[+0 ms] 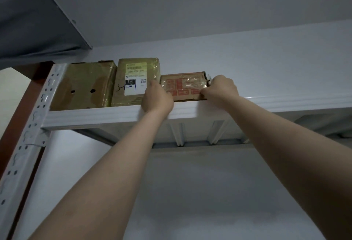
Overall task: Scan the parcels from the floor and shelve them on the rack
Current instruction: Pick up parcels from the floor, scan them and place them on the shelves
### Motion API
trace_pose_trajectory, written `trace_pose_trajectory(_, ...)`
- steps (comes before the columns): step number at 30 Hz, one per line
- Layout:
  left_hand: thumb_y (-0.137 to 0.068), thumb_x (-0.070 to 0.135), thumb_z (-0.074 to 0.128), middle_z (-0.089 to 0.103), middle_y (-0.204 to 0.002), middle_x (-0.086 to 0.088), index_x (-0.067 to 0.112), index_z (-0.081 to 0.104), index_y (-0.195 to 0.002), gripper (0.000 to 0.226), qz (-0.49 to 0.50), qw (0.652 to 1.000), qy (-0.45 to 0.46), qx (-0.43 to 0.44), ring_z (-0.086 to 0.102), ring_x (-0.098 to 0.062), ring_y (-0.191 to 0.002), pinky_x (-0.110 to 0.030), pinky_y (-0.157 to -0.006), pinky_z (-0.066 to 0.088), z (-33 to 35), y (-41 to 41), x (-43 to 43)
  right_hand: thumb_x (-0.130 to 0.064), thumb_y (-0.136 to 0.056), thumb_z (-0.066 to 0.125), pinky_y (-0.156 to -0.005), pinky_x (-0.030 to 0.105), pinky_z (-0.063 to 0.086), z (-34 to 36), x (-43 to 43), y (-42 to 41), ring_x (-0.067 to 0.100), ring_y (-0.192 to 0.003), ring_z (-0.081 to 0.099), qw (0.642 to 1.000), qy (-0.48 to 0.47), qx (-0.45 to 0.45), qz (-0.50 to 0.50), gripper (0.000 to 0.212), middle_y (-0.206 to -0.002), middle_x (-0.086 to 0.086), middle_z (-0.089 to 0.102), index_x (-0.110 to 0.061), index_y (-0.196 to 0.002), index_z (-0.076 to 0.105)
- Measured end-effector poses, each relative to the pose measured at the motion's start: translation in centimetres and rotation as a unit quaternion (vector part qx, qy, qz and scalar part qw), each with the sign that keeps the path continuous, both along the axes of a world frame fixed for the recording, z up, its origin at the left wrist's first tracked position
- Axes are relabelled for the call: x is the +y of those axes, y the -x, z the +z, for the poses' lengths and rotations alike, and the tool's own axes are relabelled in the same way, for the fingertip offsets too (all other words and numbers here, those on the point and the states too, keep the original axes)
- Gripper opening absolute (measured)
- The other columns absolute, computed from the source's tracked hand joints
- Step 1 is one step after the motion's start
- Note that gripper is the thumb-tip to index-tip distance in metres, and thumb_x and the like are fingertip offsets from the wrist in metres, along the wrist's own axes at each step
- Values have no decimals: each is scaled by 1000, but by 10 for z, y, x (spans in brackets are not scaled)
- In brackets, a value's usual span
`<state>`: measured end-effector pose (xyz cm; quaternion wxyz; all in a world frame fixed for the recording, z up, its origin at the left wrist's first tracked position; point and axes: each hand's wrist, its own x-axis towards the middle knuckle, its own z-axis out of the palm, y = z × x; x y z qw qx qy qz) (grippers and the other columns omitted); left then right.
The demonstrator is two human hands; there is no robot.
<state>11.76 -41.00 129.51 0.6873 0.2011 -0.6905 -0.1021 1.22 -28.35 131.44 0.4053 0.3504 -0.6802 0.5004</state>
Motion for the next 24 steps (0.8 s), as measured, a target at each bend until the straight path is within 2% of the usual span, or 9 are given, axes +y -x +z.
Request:
trace_pose_trajectory(4, -94, 15, 64, 61, -127, -17, 1, 47, -130, 42, 55, 998, 36, -6, 59, -38, -116, -43, -89, 49, -1, 10, -6, -24, -87, 66, -72, 31, 36, -2, -8, 2, 31, -87, 48, 998, 6, 25, -57, 24, -97, 7, 48, -15, -99, 48)
trace_pose_trajectory(7, -95, 16, 62, 63, -122, -15, 2, 53, -127, 36, 67, 996, 51, 2, 60, -36, -113, -41, -84, 49, -1, 15, -11, -23, -85, 63, -72, 30, 36, 0, -14, 5, 32, -85, 51, 995, -8, 31, -96, 13, -94, 8, 55, -16, -94, 58)
trace_pose_trajectory(10, -95, 19, 62, 64, -120, -18, 0, 56, -120, 31, 61, 996, 58, 4, 60, -38, -113, -42, -85, 49, -2, 14, -13, -18, -84, 60, -72, 29, 39, 2, -15, 5, 31, -83, 52, 995, -21, 16, -96, 16, -94, 7, 58, -14, -99, 64)
trace_pose_trajectory(15, -97, 19, 60, 61, -124, -22, -4, 58, -118, 32, 47, 997, 60, -10, 56, -40, -117, -43, -95, 45, -2, 7, -13, -17, -88, 54, -71, 30, 37, 1, -16, 4, 31, -84, 51, 993, -51, 15, -107, 9, -94, 7, 56, -14, -95, 60)
trace_pose_trajectory(18, -101, 24, 54, 52, -133, -23, -4, 49, -130, 41, 72, 993, 87, -27, 47, -38, -125, -41, -104, 36, -10, 6, -10, -18, -90, 55, -70, 30, 35, -3, -18, 4, 33, -85, 48, 993, -43, 31, -104, 6, -94, 12, 56, -12, -89, 56)
trace_pose_trajectory(19, -103, 26, 51, 49, -136, -23, -3, 44, -135, 44, 92, 989, 109, -33, 43, -37, -126, -41, -106, 34, -15, 6, -9, -17, -91, 55, -70, 31, 35, -5, -18, 4, 35, -88, 49, 993, -35, 43, -101, 7, -98, 16, 58, -11, -90, 58)
trace_pose_trajectory(21, -104, 29, 49, 48, -137, -20, 0, 41, -138, 45, 123, 979, 157, -35, 40, -35, -127, -41, -105, 35, -28, 6, -9, -14, -94, 55, -78, 34, 39, -13, -19, 3, 38, -106, 52, 993, -7, 78, -90, 18, -117, 19, 59, -7, -107, 65)
trace_pose_trajectory(24, -101, 32, 53, 49, -136, -17, 3, 47, -130, 41, 142, 963, 226, -32, 40, -34, -130, -42, -102, 38, -46, 9, -8, -8, -94, 53, -87, 30, 37, -38, -18, -6, 32, -124, 45, 986, 67, 135, -69, 32, -131, 16, 50, -7, -125, 59)
